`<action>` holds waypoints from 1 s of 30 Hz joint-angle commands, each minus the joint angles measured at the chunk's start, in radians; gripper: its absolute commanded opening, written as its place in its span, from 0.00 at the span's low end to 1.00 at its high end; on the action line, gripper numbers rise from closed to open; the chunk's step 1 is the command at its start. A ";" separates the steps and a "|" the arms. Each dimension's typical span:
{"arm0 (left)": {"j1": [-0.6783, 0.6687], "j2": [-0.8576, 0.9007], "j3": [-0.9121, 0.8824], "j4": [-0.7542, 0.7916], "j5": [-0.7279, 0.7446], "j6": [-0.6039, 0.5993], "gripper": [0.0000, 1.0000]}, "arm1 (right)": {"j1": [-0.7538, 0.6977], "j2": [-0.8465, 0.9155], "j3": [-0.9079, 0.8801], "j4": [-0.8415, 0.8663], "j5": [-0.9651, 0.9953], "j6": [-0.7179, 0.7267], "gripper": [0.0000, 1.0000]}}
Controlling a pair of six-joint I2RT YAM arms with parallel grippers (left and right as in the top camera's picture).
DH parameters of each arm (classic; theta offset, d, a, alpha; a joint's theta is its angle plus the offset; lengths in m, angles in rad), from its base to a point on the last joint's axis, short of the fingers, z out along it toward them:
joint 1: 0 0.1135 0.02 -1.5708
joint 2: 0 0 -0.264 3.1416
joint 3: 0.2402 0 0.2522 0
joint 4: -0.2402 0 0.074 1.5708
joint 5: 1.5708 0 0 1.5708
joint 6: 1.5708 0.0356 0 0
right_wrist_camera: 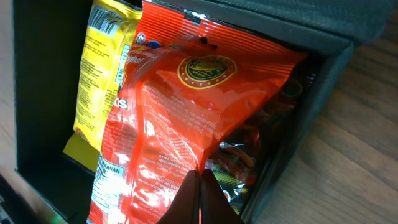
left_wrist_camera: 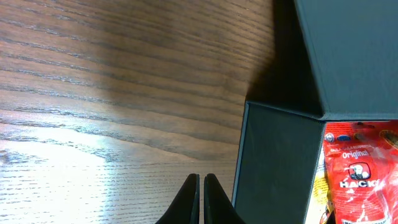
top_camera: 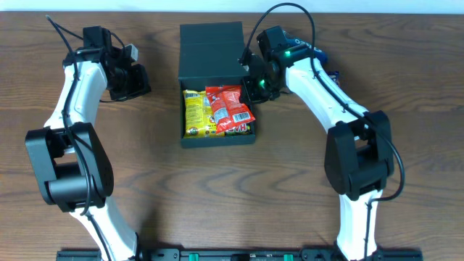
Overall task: Pack container
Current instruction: 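Release the red bag and push it down with the right gripper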
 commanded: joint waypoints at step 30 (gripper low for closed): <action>-0.002 -0.033 0.021 0.006 -0.006 0.022 0.06 | 0.204 -0.022 0.027 0.029 0.181 -0.087 0.01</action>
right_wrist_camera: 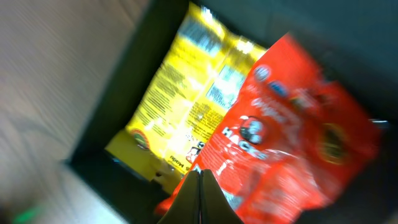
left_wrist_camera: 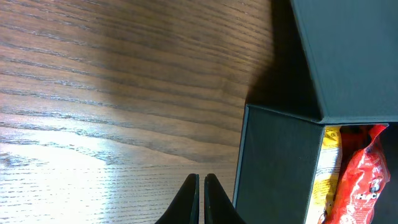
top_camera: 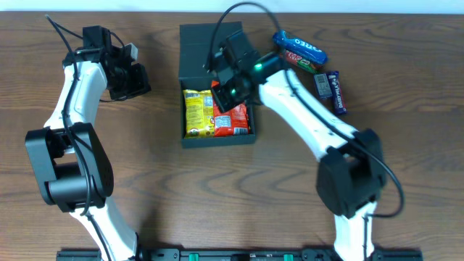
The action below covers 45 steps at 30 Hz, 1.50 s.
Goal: Pack container
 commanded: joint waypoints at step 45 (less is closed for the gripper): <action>-0.218 -0.038 0.021 0.000 -0.127 -0.092 0.06 | -0.273 -0.095 0.008 -0.097 0.301 0.270 0.02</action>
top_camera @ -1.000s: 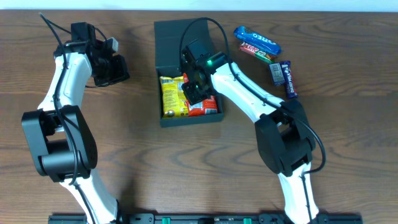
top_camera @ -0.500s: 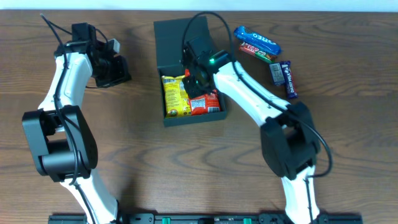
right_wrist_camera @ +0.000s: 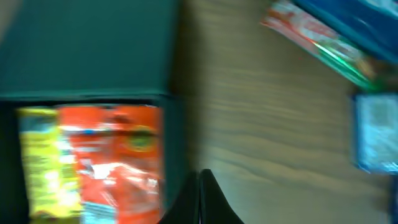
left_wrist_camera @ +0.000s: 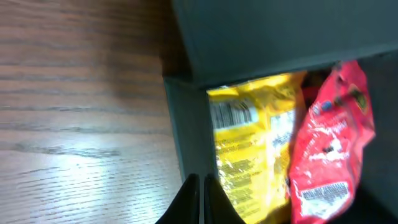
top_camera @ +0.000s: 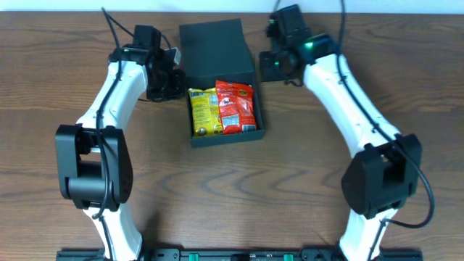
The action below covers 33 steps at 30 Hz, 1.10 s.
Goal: Pack container
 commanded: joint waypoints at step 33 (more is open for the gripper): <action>0.013 -0.031 0.021 0.021 -0.055 -0.059 0.06 | 0.104 0.024 -0.289 -0.084 -0.235 -0.040 0.01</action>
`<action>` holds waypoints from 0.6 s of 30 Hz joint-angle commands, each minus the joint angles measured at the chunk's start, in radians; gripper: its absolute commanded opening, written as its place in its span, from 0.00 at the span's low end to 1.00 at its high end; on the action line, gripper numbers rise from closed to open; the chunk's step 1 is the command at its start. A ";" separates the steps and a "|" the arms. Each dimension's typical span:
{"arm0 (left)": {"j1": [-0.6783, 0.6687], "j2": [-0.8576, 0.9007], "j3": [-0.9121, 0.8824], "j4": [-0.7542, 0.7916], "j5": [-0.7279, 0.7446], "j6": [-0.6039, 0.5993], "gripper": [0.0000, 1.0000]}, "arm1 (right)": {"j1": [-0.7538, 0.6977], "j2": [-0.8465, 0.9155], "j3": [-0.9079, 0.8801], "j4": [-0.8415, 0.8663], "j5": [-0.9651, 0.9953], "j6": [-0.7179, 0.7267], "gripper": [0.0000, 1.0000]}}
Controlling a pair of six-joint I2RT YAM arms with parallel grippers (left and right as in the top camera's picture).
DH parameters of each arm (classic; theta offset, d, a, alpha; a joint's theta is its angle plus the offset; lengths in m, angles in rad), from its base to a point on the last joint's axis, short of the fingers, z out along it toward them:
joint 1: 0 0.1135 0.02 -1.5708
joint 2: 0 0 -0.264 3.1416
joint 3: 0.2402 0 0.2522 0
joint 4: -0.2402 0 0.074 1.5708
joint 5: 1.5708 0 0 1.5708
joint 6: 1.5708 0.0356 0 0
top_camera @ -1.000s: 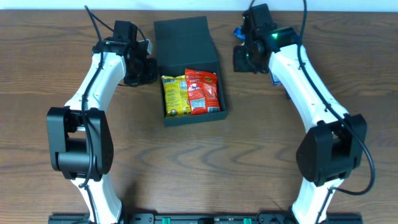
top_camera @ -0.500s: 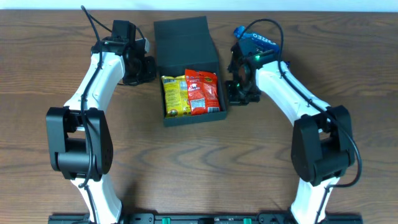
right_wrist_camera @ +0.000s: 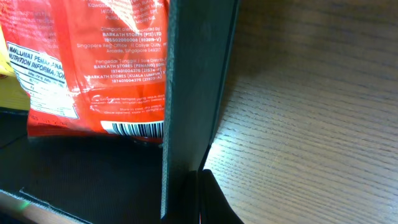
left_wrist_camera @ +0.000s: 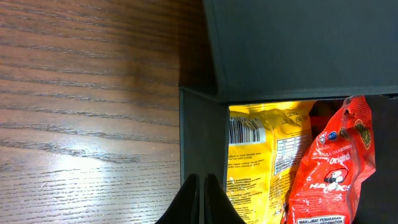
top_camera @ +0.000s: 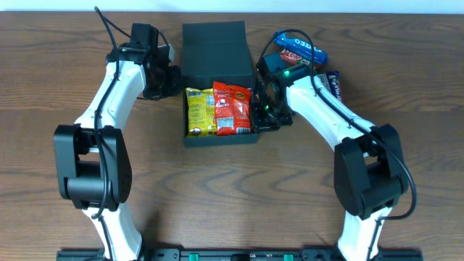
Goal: Pack container
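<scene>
A black box (top_camera: 217, 139) with its lid (top_camera: 214, 42) folded back stands mid-table. Inside lie a yellow snack bag (top_camera: 199, 112) and a red snack bag (top_camera: 232, 109). My left gripper (top_camera: 172, 81) is shut and empty at the box's left rear corner. In the left wrist view, that gripper (left_wrist_camera: 201, 185) lies over the left wall (left_wrist_camera: 202, 130), with the yellow bag (left_wrist_camera: 261, 155) and red bag (left_wrist_camera: 336, 168) beside it. My right gripper (top_camera: 262, 110) is shut against the outside of the right wall. The right wrist view shows this gripper (right_wrist_camera: 201, 182), the wall (right_wrist_camera: 193, 81) and the red bag (right_wrist_camera: 93, 62).
Loose candy bars lie right of the lid: a blue Oreo pack (top_camera: 300, 46), a red bar (top_camera: 293, 58) under it and a dark blue bar (top_camera: 335, 83). Bare wood table (top_camera: 109, 188) surrounds the box.
My right gripper was by the lid's right side and is now lower, at the tray's right wall. The skewed box now sits square and a little further left. The left gripper stayed at the left wall.
At first my left gripper hung well left of the box while the right one was at the red bag in the box. Then the right gripper was over the bags. Later the left gripper was at the left wall with the box skewed. Now both flank it.
</scene>
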 commanded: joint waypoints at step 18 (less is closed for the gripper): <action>0.002 -0.031 0.021 0.001 -0.015 -0.003 0.06 | 0.054 -0.003 0.202 0.257 0.029 -0.119 0.01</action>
